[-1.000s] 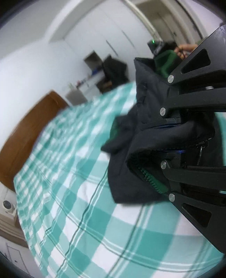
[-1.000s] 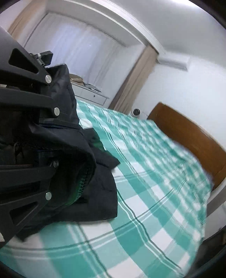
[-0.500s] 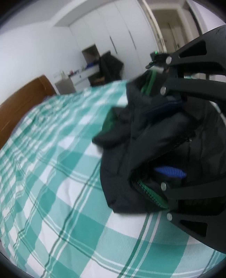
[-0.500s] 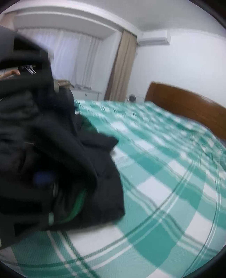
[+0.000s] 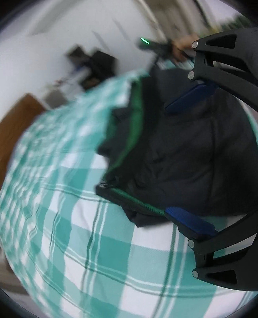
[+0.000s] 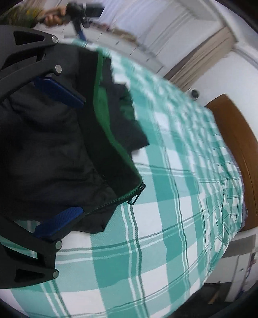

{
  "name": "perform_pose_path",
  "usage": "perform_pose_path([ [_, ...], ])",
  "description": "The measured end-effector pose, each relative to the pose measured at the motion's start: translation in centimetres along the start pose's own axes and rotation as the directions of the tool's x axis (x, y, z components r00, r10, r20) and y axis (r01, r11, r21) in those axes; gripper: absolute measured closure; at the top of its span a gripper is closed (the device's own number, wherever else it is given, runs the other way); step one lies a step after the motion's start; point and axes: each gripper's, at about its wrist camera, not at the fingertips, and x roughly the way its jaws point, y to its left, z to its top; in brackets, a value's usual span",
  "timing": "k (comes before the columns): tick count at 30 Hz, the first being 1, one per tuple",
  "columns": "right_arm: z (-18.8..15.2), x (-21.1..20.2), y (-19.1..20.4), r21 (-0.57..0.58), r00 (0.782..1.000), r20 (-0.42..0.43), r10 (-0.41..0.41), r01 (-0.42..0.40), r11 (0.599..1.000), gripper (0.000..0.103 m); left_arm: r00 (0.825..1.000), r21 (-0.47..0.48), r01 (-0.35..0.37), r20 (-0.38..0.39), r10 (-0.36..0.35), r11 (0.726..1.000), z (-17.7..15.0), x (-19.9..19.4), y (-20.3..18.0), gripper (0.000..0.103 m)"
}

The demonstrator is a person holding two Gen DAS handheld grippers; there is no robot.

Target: Fold large clothes

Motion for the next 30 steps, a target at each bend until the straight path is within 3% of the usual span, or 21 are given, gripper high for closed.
perform_pose_path([
  [2, 0.0, 1.3, 0.4, -0.058, 0.998, -0.037, -0.057, 0.055, 0.997, 0.002, 0.996, 0.042, -0.091, -0.021, 0.092, 0.995, 0.3, 2.4, -0.3, 0.01],
  [4, -0.3, 1.9, 1.7, -0.162, 0.99, -0.04, -0.135, 0.127, 0.979, 0.038, 0.984, 0.078, -0.177, -0.002, 0.177, 0.981, 0.4, 4.4, -0.4, 0.041],
  [5, -0.5, 1.9, 2.4, -0.2, 0.983, -0.027, -0.179, 0.17, 0.965, 0.067, 0.972, 0.093, -0.233, 0.002, 0.233, 0.968, 0.4, 5.1, -0.5, 0.069],
  [6, -0.9, 1.4, 3.2, -0.242, 0.971, 0.007, -0.239, 0.233, 0.942, 0.081, 0.967, 0.091, -0.256, 0.014, 0.256, 0.962, 0.4, 5.3, -0.4, 0.079],
  [8, -1.3, -0.1, 4.3, -0.284, 0.955, 0.073, -0.286, 0.295, 0.912, 0.086, 0.967, 0.048, -0.248, 0.075, 0.244, 0.968, 0.3, 3.8, -0.4, 0.089],
  [12, -0.2, -4.2, 4.3, -0.22, 0.938, 0.22, -0.267, 0.315, 0.923, 0.086, 0.956, -0.026, -0.207, 0.209, 0.208, 0.978, 0.8, 0.4, -0.7, 0.09],
  [15, 1.0, -3.4, 3.6, -0.144, 0.93, 0.23, -0.285, 0.322, 0.936, 0.087, 0.933, -0.067, -0.243, 0.258, 0.252, 0.968, 1.8, 1.2, -0.9, 0.09],
  [19, 0.8, 1.7, 1.5, -0.069, 0.927, 0.155, -0.342, 0.356, 0.932, 0.086, 0.931, -0.149, -0.282, 0.197, 0.308, 0.948, 2.5, 6.0, 1.4, 0.088],
  [21, 0.1, 3.8, 0.6, -0.048, 0.929, 0.132, -0.345, 0.354, 0.934, 0.083, 0.922, -0.15, -0.303, 0.205, 0.329, 0.941, 1.8, 7.6, 2.6, 0.08],
  [24, -0.4, 5.1, 0.2, -0.05, 0.931, 0.15, -0.334, 0.345, 0.937, 0.081, 0.918, -0.165, -0.295, 0.223, 0.327, 0.941, 0.7, 8.7, 3.6, 0.072],
  [30, -1.2, 6.6, -0.6, -0.032, 0.94, 0.183, -0.289, 0.299, 0.954, 0.079, 0.919, -0.175, -0.263, 0.252, 0.302, 0.949, -0.2, 9.8, 4.6, 0.067],
])
